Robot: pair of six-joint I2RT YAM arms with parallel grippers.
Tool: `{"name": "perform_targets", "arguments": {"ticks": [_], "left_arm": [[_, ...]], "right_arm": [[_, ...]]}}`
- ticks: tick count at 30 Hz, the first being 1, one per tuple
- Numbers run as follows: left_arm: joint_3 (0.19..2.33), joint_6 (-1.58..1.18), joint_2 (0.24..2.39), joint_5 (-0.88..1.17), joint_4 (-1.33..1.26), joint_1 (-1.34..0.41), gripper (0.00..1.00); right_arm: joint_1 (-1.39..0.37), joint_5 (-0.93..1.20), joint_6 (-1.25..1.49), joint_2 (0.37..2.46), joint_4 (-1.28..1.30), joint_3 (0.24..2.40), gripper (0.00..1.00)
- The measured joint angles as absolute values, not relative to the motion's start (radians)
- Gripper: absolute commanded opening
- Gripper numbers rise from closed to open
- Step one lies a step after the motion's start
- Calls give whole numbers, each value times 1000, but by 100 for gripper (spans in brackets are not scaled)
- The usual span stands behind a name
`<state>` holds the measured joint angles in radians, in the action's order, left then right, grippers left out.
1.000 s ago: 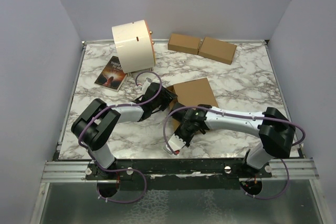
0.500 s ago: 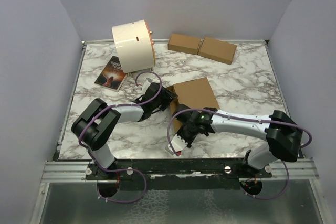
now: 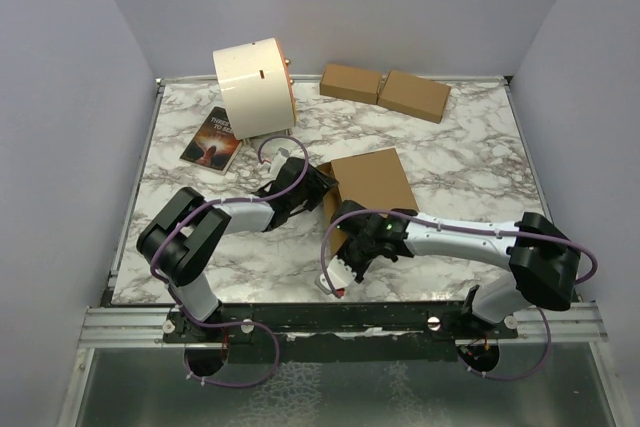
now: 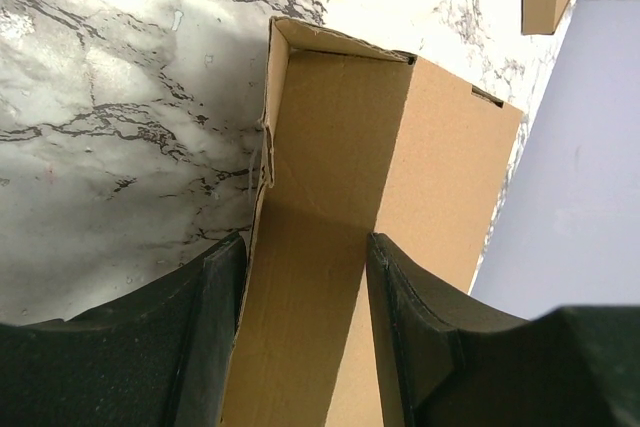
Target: Fold the paper box
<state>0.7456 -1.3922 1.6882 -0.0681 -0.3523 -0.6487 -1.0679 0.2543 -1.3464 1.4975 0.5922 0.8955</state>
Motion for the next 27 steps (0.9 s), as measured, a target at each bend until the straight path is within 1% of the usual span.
{"name": "perform_targets", "arguments": {"ticks": [10, 18, 20, 27], "left_arm": [[746, -1392, 1694, -68, -362, -648, 51], [746, -1394, 1698, -68, -368, -646, 51], [746, -1396, 1700, -68, -369, -646, 51], [751, -1400, 1703, -68, -368, -646, 51]], "right_arm": [[-1070, 248, -1343, 1497, 564, 888, 10], [-1072, 224, -1327, 1454, 506, 833, 11], [-1072, 219, -1319, 1441, 490, 817, 13], [-1071, 200, -1291, 1420, 449, 793, 26]]}}
